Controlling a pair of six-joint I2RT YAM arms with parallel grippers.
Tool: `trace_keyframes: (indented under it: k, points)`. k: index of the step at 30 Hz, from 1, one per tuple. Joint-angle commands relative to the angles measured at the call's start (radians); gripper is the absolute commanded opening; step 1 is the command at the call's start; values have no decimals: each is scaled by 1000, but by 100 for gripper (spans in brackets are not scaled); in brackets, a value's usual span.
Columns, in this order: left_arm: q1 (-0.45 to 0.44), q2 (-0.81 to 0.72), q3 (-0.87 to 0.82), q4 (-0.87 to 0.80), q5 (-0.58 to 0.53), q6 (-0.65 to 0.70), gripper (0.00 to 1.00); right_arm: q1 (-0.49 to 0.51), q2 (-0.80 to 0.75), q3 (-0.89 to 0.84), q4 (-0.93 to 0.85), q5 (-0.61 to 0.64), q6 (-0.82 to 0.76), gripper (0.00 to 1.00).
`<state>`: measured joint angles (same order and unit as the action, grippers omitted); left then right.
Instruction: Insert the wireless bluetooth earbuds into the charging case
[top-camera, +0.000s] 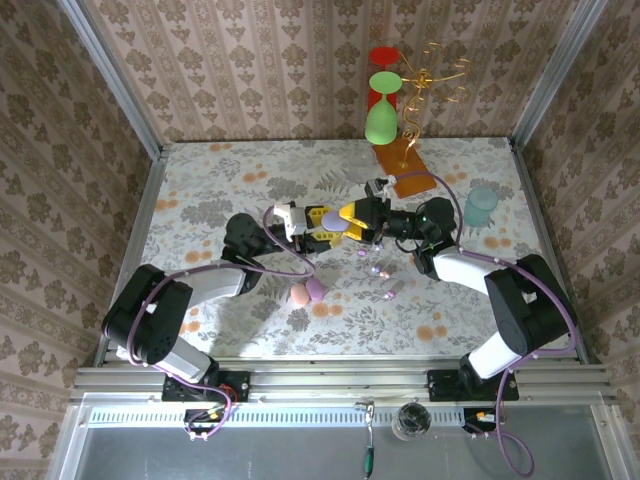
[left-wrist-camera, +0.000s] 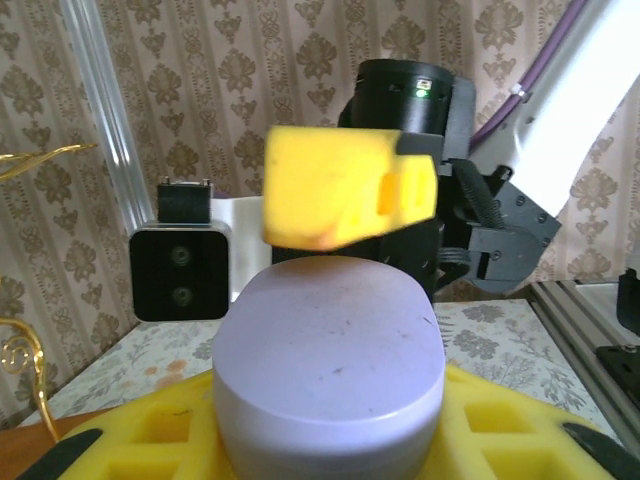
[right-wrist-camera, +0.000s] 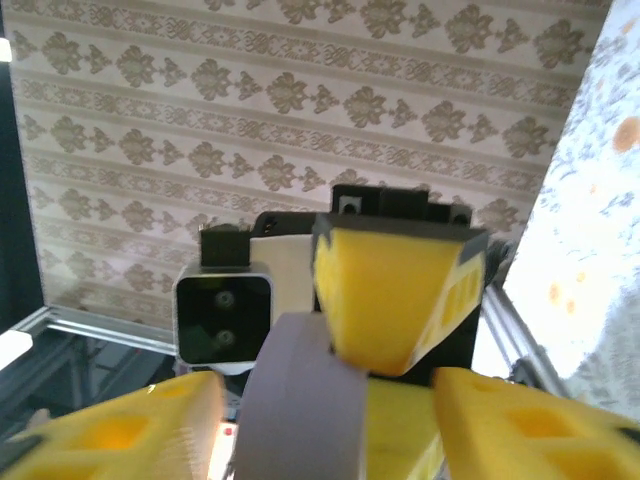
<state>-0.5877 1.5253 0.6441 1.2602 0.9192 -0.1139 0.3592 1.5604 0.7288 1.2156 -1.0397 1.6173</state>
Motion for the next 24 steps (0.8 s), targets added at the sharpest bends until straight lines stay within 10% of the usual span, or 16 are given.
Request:
trace_keyframes:
  k: [1, 11, 19, 24]
  points:
    - [6, -3, 3, 32, 46, -20, 32, -37, -56, 9, -190, 12, -161, 75]
    - [19, -41, -113, 28, 15, -13, 32, -57, -237, 286, -1296, 105, -1188, 90]
    - [23, -72, -152, -18, 2, -18, 32, 112, -272, 369, -1566, 435, -1777, 99]
    - [23, -100, -171, -52, 13, -4, 32, 188, -280, 334, -1526, 558, -1870, 100]
